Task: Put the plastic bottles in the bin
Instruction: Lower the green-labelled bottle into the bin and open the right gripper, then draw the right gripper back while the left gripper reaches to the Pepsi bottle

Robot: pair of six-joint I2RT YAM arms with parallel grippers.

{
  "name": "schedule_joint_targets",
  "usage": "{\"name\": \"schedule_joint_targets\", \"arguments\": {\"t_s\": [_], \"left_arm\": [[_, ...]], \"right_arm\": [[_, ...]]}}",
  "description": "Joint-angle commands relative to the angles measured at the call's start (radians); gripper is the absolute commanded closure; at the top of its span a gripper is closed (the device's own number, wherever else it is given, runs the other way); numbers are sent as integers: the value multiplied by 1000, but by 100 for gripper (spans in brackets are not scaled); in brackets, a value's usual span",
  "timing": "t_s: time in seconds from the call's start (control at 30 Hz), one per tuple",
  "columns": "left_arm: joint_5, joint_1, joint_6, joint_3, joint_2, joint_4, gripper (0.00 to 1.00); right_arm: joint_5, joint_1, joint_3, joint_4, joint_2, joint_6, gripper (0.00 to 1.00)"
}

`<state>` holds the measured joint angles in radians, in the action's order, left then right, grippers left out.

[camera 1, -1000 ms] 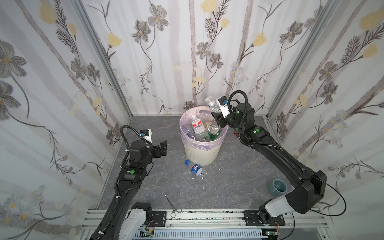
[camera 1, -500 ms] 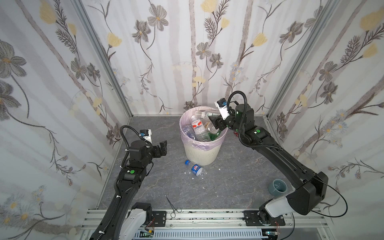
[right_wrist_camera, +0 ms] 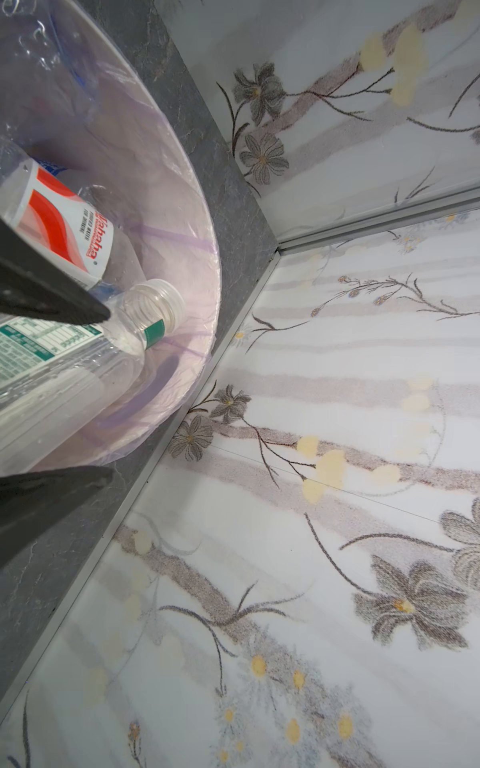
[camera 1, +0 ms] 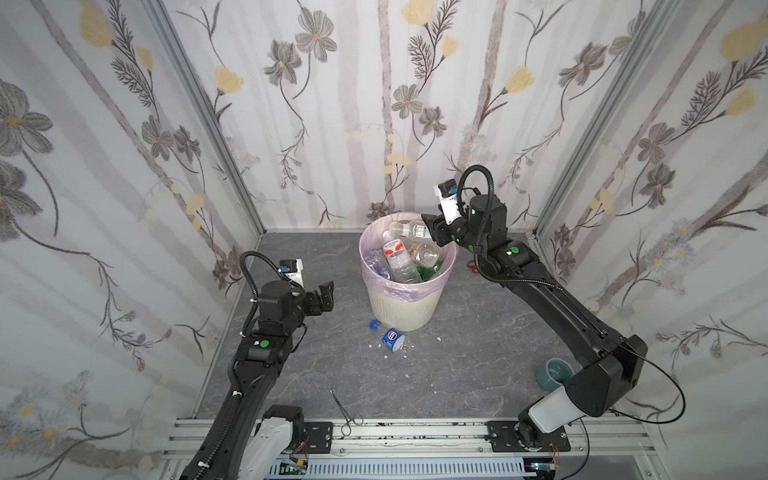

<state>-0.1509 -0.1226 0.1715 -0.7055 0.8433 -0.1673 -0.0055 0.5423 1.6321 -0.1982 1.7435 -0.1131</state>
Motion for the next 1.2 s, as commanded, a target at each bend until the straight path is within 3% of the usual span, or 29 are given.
{"name": "schedule_joint_targets", "arguments": {"t_s": [0.0, 0.53, 0.97, 1.17], "left_arm": [[-10, 2, 11, 0, -3, 34, 2], [-29, 6, 13, 1, 18, 38, 2], [-100, 6, 10, 4, 37, 52, 2], [-165, -9, 19, 11, 68, 60, 2]], "right_arm": [[38, 1, 20, -66, 26, 19, 46], [41, -2, 17, -162, 47, 41, 48], [-1, -1, -51, -91, -128, 82, 41], [-41, 0, -225, 2, -296, 127, 38]]}}
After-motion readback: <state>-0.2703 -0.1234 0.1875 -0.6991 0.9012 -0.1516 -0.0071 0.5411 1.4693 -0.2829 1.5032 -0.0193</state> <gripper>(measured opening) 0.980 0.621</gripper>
